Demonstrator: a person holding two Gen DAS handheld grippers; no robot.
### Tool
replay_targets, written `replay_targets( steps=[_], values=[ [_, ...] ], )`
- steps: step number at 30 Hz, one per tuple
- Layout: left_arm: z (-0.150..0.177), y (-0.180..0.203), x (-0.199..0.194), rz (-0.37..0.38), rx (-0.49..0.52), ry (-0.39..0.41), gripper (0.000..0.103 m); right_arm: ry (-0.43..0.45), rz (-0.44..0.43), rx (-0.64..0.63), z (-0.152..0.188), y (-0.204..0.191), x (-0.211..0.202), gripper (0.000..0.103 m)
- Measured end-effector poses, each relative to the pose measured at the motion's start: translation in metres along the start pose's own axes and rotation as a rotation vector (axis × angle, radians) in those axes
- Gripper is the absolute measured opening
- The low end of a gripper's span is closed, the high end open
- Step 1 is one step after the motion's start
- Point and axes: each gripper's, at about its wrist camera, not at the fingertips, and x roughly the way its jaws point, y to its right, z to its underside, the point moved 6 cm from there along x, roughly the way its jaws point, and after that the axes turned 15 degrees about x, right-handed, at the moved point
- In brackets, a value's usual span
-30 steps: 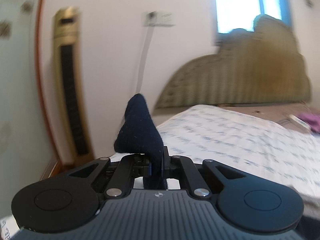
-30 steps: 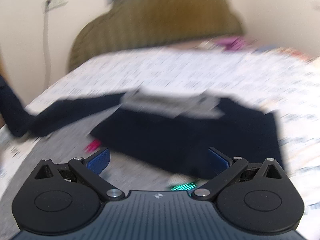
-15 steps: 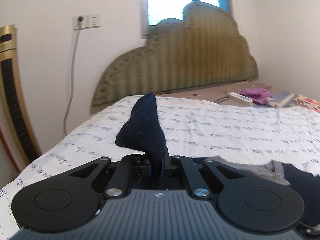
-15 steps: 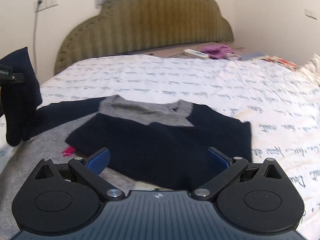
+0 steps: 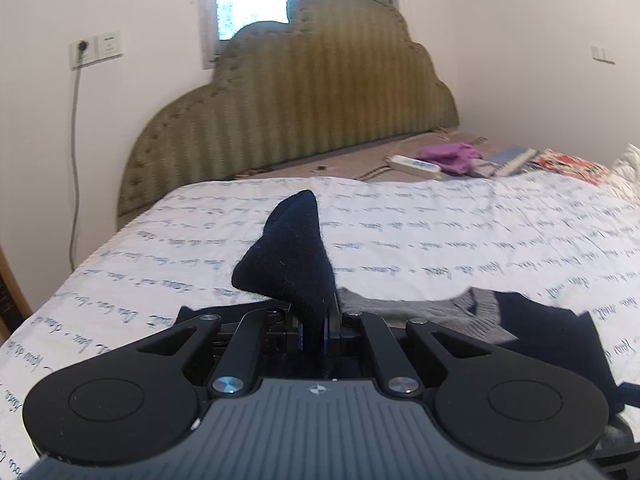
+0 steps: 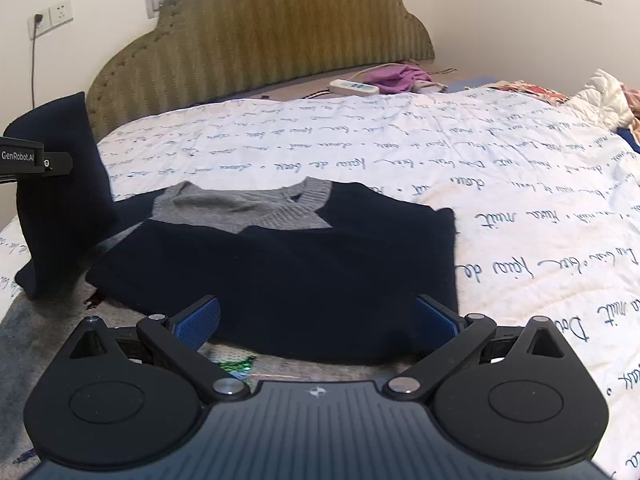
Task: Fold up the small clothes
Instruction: 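Lay the sleeve over the folded sleeve with the left gripper and open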
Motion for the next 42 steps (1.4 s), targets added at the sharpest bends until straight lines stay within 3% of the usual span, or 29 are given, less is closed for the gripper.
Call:
replay_targets(
  steps=[42],
  values=[
    [-0.005,0.088,0.008,0.104,0.113,-0.015,0.008,0.012,0.079,0.087,-0.003,0.063,-0.019,0.103]
  ],
)
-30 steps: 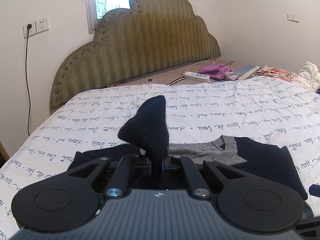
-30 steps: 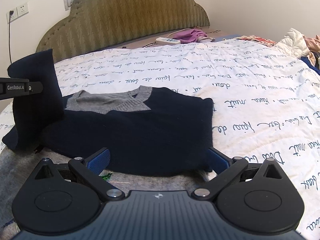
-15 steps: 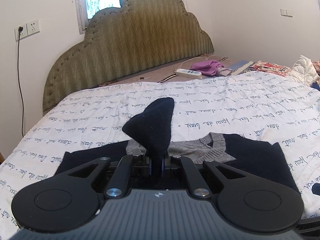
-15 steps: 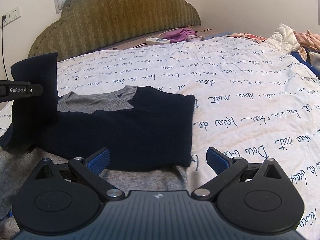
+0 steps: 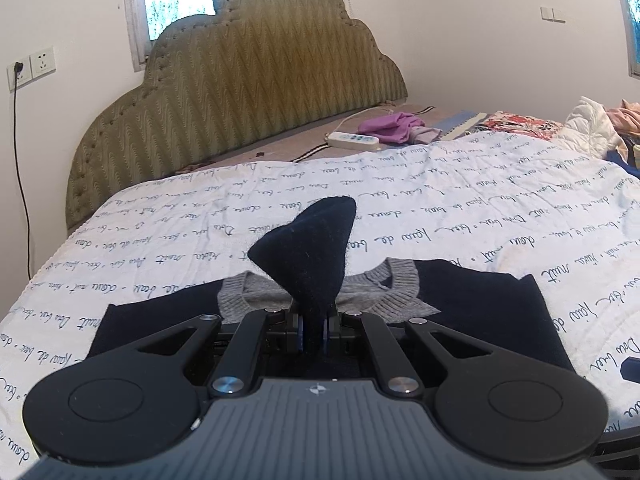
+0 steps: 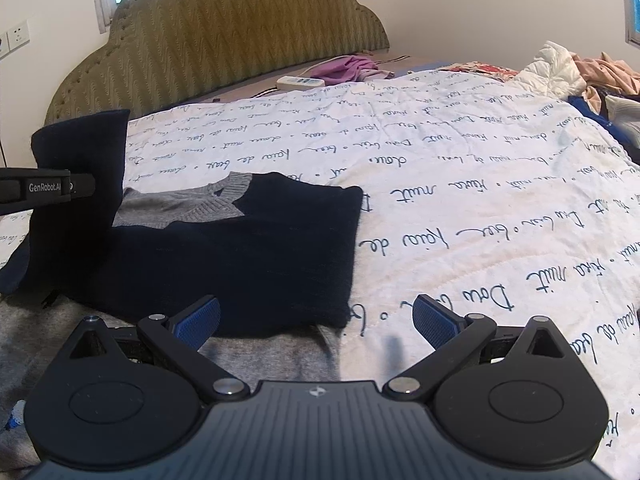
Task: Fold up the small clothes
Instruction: 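Lay the sleeve over the folded sleeve with the left gripper and open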
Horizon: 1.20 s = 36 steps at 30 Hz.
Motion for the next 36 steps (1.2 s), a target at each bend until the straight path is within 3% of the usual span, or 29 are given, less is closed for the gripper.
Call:
replay_targets(
  steps=[36],
  values=[
    [0.005,0.041,0.012,0.059,0.074,-0.037,0.008,-0.006,0.04,0.038,0.001,0.026,-0.002,0.103]
  ],
)
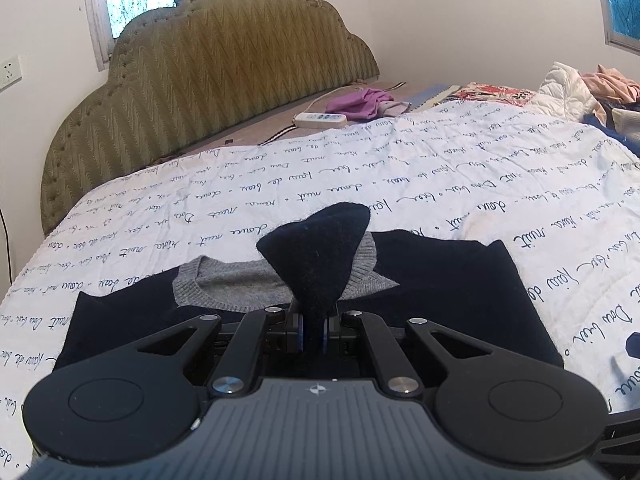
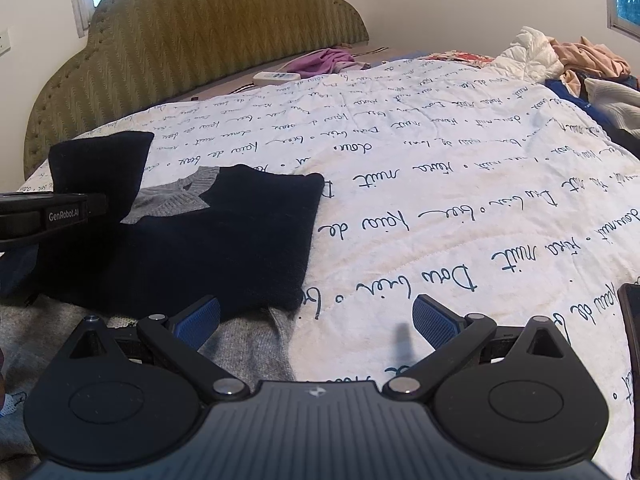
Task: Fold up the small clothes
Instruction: 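Lay the sleeve over the folded sleeve with the left gripper and open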
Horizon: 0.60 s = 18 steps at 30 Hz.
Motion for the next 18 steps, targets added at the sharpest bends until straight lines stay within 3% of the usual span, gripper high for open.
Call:
replay_targets(
  steps=[10,13,18],
  values=[
    [0.003,0.007,0.004,0.016,0.016,-0.033,0.014,-0.006,0.006,0.006,0.001,0.005,0.0,0.103],
    [0.004,0.009,0.004,0.023,0.016,-0.039,0.026,-0.008,0.008,0.01,0.002,0.007,-0.001,0.103],
    [0.003,0.012,0.0,0.03,0.013,-0.036,0.035,-0.008,0.015,0.014,0.003,0.011,-0.003,0.103]
  ],
)
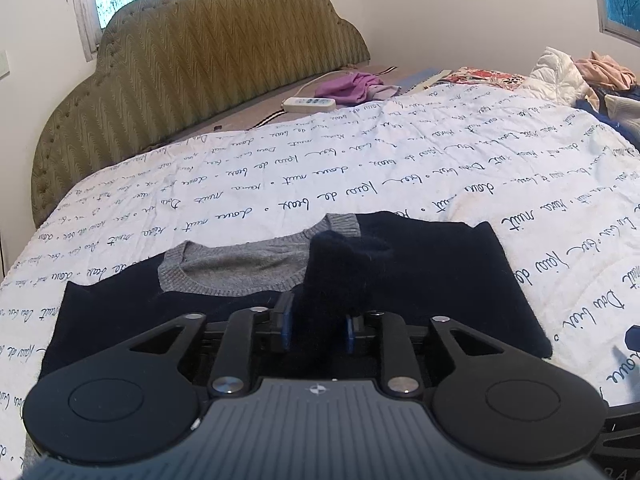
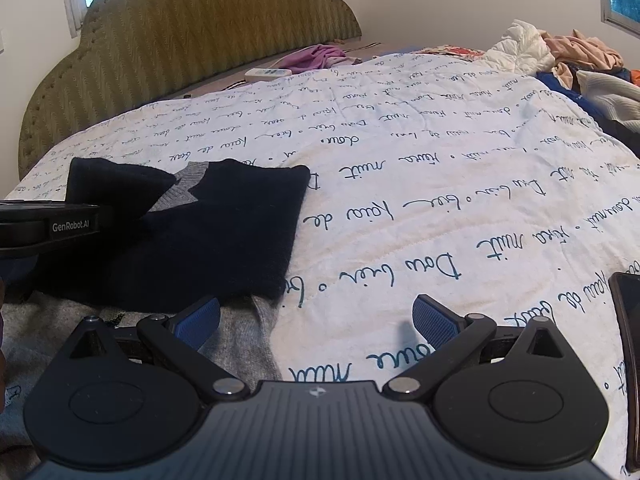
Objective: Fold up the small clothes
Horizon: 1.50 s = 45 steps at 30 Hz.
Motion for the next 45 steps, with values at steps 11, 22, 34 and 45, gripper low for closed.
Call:
replay_targets(
  steps=[11,22,34,45],
  values=[
    [-0.008,0.008,-0.015,0.014,0.023,0.032,0.058,-0.003,0.007,0.007,0.002,0.006,-0.004,0.103],
    [0.003,-0.006,-0.036,-0.03,0.006,0.033,0.072,0.008,0.007,-0.028,0.005,-0.004,-0.016,0.103],
    [0.041,-0.036,-0.059,-0.074,-0.065,-0.018,0.079,0.011,-0.001,-0.116,0.018,-0.029,-0.035,0.103],
    [0.083,-0.065,-0.08,-0.107,-0.127,-0.064,0.082,0.018,-0.052,-0.166,0.042,-0.052,-0.055,0.103]
  ],
)
